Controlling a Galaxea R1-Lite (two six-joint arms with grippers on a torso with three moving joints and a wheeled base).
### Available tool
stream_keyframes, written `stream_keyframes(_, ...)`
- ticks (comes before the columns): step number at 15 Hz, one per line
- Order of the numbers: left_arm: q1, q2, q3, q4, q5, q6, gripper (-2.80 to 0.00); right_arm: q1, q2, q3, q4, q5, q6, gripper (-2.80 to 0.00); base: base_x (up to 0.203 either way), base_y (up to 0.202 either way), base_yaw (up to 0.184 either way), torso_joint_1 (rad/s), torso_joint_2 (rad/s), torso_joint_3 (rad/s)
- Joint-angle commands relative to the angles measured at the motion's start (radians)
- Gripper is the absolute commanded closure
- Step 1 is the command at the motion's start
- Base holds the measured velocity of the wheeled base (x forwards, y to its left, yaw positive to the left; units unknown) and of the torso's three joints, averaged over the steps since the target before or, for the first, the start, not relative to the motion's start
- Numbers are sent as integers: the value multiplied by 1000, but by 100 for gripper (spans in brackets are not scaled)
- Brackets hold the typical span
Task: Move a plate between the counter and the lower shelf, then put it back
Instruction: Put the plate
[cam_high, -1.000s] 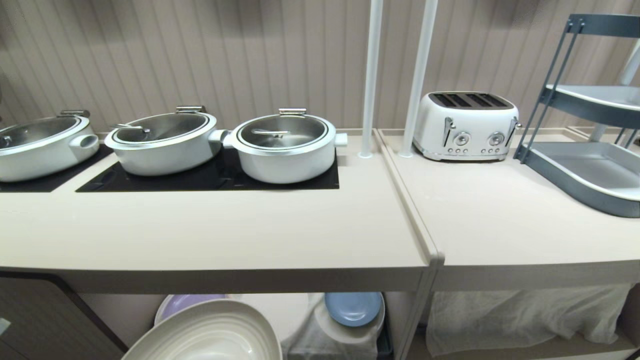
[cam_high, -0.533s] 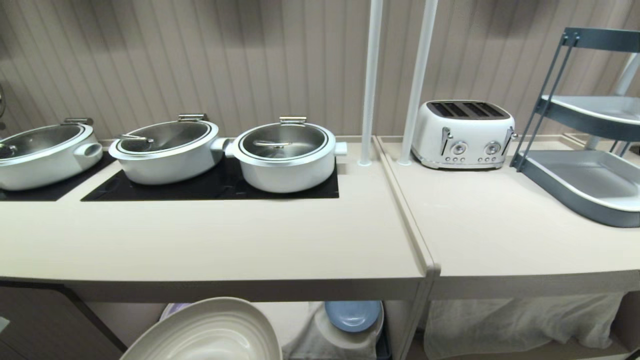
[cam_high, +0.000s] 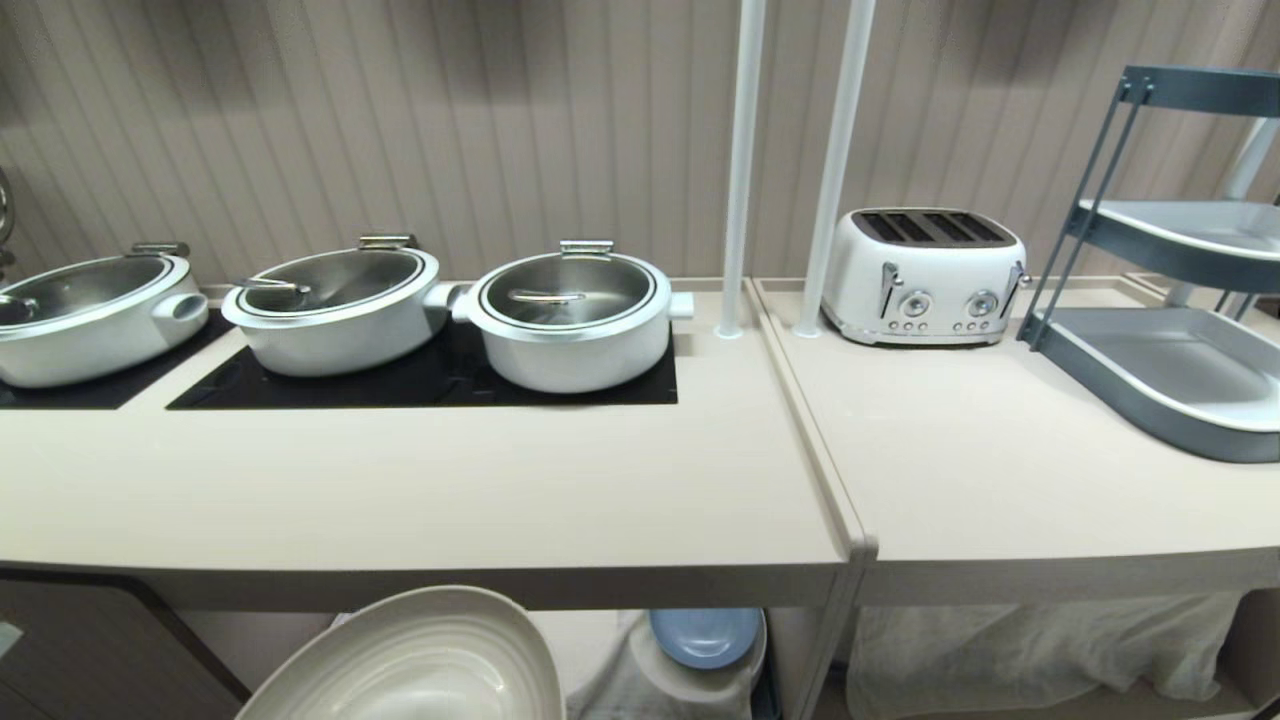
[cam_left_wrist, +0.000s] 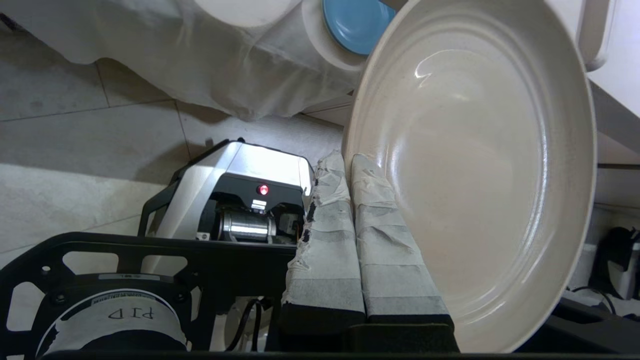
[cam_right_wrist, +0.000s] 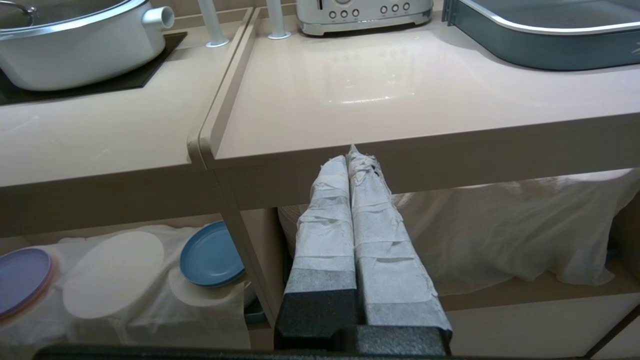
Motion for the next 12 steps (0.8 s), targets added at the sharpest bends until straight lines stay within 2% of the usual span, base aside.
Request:
stream_keyframes(1,1,19,-10,1,-1,-5,0,0,1,0,0,0,1,0,0,0,0,0,0,0)
stream_keyframes(7,1,109,-26,-87,-1,-5,0,0,1,0,0,0,1,0,0,0,0,0,0,0)
stream_keyframes(12,2,289,-49,-217,0,-11,0,0,1,0,0,0,1,0,0,0,0,0,0,0)
